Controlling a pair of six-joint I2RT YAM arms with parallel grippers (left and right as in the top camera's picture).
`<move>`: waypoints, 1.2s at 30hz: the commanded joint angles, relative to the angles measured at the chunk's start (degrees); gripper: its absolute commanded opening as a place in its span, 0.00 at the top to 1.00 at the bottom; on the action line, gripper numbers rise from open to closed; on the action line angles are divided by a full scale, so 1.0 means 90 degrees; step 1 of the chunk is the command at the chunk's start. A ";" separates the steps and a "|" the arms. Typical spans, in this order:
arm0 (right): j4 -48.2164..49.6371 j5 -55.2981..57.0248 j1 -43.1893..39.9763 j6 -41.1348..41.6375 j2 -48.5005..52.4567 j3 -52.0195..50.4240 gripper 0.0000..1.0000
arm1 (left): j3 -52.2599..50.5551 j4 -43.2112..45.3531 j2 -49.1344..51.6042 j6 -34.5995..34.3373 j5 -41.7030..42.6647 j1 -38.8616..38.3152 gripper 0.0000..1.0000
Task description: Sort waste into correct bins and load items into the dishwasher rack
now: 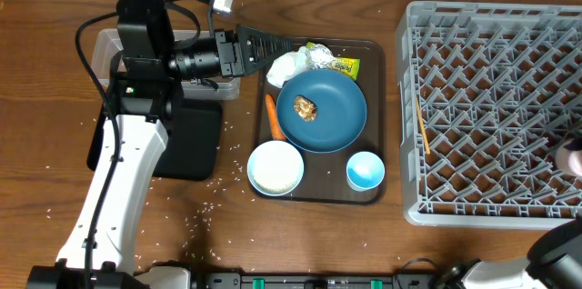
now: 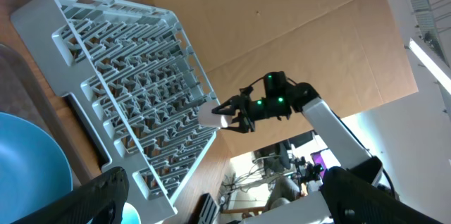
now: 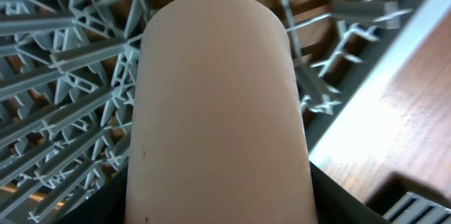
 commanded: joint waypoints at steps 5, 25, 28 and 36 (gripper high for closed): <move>-0.0070 -0.1205 -0.0046 -0.0194 0.0049 0.0199 0.20 | 0.0095 -0.0002 -0.0041 0.0245 0.0107 -0.0039 0.11; -0.0546 -0.2429 0.0262 -0.0954 -0.1260 0.0923 0.25 | 0.0092 -0.3976 -0.0039 0.3412 -0.4694 -0.1472 0.28; -0.0321 -0.3657 0.0442 -0.1423 -0.1260 0.0923 0.24 | 0.0092 -0.4209 0.0015 0.3665 -0.5948 -0.2149 0.29; -0.0233 -0.3679 0.1083 -0.1418 -0.1260 0.0923 0.23 | 0.0092 -0.4294 0.0869 0.3679 -0.7244 -0.3733 0.32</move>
